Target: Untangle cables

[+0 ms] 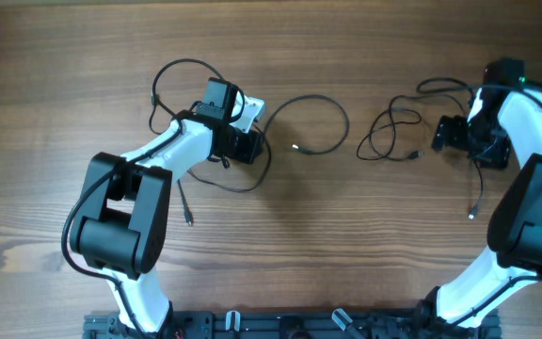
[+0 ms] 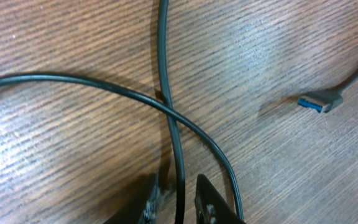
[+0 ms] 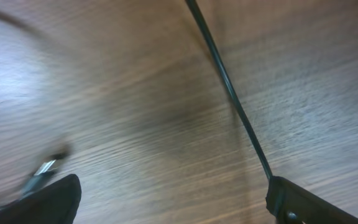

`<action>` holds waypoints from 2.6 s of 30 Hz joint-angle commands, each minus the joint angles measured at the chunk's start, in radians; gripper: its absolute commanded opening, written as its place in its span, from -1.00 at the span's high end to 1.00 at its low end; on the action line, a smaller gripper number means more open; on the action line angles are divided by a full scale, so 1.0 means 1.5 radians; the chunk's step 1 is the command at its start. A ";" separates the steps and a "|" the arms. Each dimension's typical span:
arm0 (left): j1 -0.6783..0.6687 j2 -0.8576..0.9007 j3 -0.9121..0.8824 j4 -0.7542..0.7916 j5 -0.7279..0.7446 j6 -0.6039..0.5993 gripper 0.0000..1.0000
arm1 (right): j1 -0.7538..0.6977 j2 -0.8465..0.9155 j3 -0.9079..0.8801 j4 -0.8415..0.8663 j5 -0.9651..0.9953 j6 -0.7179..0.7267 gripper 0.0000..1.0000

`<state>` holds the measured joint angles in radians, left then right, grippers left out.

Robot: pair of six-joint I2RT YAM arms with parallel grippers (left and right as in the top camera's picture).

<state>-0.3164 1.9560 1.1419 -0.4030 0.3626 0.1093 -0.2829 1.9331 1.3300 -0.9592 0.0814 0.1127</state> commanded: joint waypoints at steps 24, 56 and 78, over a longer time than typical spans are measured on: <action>-0.002 0.011 -0.007 -0.015 -0.008 -0.014 0.54 | -0.194 -0.091 -0.075 0.078 -0.211 -0.146 -0.73; -0.002 0.011 -0.007 0.008 -0.008 -0.014 0.51 | 0.184 -0.213 -0.083 0.252 -0.165 0.130 0.91; -0.002 0.011 -0.007 0.017 -0.008 -0.014 0.47 | 0.223 0.020 -0.085 0.261 -0.112 0.058 -0.82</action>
<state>-0.3172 1.9560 1.1435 -0.3805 0.3637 0.0948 0.0288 1.9179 1.1969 -0.5835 -0.1192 0.1909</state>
